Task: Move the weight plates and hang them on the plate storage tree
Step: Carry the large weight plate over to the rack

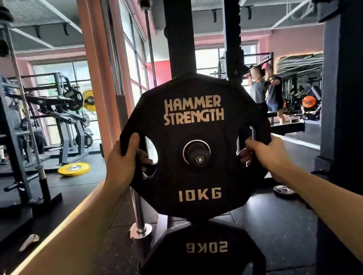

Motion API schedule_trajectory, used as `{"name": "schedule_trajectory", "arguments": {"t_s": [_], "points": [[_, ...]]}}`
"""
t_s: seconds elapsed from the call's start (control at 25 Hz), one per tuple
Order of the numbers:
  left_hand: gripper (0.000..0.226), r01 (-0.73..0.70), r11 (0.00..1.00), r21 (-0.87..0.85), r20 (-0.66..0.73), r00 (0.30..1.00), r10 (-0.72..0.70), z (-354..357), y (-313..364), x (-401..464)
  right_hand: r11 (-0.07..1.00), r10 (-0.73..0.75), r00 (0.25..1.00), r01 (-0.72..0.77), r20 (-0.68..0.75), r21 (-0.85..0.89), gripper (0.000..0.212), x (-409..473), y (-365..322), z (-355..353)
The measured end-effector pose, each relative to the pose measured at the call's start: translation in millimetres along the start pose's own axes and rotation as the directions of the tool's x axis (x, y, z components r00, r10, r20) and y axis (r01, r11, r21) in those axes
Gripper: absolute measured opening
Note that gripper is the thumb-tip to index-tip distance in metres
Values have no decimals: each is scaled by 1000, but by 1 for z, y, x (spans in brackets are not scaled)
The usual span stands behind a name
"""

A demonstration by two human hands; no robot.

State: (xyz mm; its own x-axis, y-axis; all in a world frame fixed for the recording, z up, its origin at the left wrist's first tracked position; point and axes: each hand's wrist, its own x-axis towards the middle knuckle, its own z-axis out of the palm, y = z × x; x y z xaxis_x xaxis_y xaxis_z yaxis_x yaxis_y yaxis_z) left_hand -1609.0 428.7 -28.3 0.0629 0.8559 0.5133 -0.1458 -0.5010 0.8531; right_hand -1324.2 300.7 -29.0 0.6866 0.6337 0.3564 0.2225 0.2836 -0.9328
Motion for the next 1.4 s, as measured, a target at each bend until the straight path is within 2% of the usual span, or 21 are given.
{"name": "schedule_trajectory", "arguments": {"t_s": [0.2,0.36,0.44,0.6,0.68,0.84,1.04,1.16,1.28,1.4], "points": [[50,1,1000,17,48,999,-2,3,-12,19,999,48,998,-47,42,-9,13,21,7,6],[28,-27,994,106,89,996,18,3,-19,32,999,32,998,-31,57,-21,5,32,9,11],[25,-27,990,141,74,997,17,4,-22,37,999,33,998,-32,60,-13,2,35,9,14],[7,-22,989,149,68,998,12,10,-22,41,1000,26,998,-26,50,-1,3,42,12,15],[11,-11,985,170,53,999,2,9,-21,42,1000,16,999,-16,52,-8,5,45,14,15],[48,-11,971,237,12,1000,9,10,-25,39,1000,-6,998,7,56,-12,13,47,20,16],[53,46,925,378,-72,997,-21,14,-20,26,991,-32,999,35,23,-129,17,38,31,13],[56,62,847,528,-71,997,-28,13,-16,11,967,-31,998,44,56,-250,31,32,43,5],[59,78,812,578,-50,997,-60,9,-22,-22,970,35,996,-15,81,-241,50,16,56,-3],[61,119,805,581,0,989,-146,1,-20,-55,948,189,968,-137,162,-288,52,-6,69,-11]]}}
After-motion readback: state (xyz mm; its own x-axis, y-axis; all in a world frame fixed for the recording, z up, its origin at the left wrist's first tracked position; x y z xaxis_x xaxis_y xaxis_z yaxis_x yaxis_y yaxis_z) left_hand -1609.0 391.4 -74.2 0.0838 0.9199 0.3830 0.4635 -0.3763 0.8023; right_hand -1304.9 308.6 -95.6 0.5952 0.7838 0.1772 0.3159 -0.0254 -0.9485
